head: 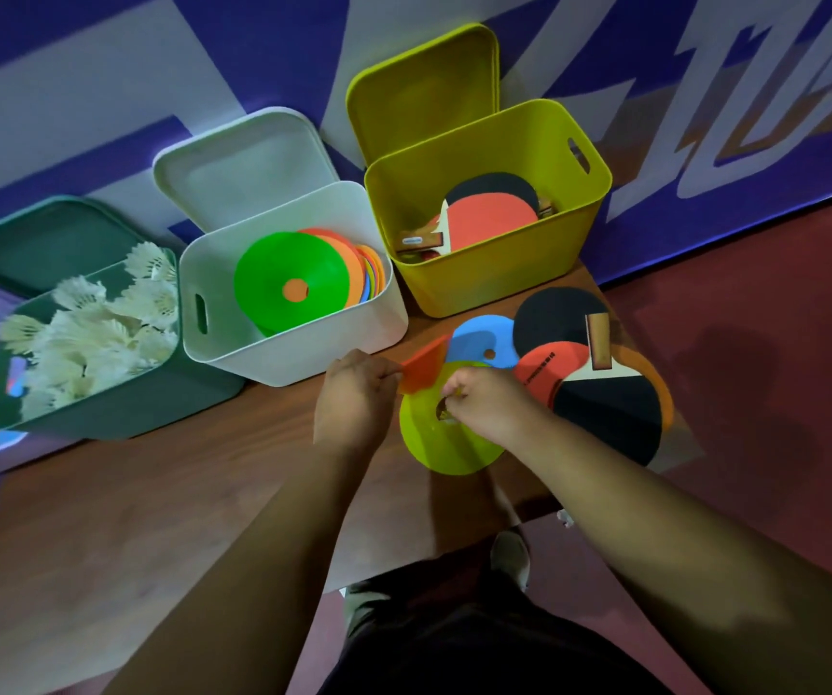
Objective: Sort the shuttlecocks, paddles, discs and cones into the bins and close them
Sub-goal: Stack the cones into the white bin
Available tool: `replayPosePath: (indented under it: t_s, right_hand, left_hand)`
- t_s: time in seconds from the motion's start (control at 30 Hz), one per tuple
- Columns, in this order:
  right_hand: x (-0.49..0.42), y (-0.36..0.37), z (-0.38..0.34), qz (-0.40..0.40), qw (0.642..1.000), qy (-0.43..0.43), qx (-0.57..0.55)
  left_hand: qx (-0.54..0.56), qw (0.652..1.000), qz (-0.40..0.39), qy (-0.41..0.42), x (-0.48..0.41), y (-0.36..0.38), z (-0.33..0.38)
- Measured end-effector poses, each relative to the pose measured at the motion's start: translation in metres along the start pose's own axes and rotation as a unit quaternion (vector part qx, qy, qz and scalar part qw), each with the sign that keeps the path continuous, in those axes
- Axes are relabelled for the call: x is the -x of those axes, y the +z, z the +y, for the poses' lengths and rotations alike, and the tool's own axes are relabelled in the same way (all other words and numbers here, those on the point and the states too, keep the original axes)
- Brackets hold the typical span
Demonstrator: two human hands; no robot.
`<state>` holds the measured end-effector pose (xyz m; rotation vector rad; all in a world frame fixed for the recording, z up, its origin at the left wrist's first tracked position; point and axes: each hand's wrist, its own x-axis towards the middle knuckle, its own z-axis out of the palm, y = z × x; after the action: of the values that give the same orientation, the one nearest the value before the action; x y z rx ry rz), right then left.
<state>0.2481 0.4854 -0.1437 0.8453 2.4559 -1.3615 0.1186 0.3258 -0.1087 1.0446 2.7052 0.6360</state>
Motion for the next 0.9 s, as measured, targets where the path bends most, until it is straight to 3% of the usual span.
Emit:
replayPosePath:
  t_s: [0.23,0.4,0.6,0.9]
  right_hand:
    - [-0.021,0.022,0.006,-0.077,0.980,0.007,0.183]
    - [-0.024,0.030,0.006,-0.064,0.967,0.002,0.246]
    - [-0.025,0.025,-0.008,-0.032,0.967,-0.031,0.252]
    - [-0.029,0.007,-0.018,-0.004,0.992,-0.020,0.124]
  left_hand:
    - [0.023,0.999,0.025,-0.022,0.015,-0.019,-0.014]
    - [0.036,0.998,0.037,-0.044,0.023,-0.032,-0.021]
    - [0.047,0.996,0.048,-0.050,0.027,-0.043,-0.028]
    - [0.082,0.992,0.078,-0.050,0.026,-0.058,-0.023]
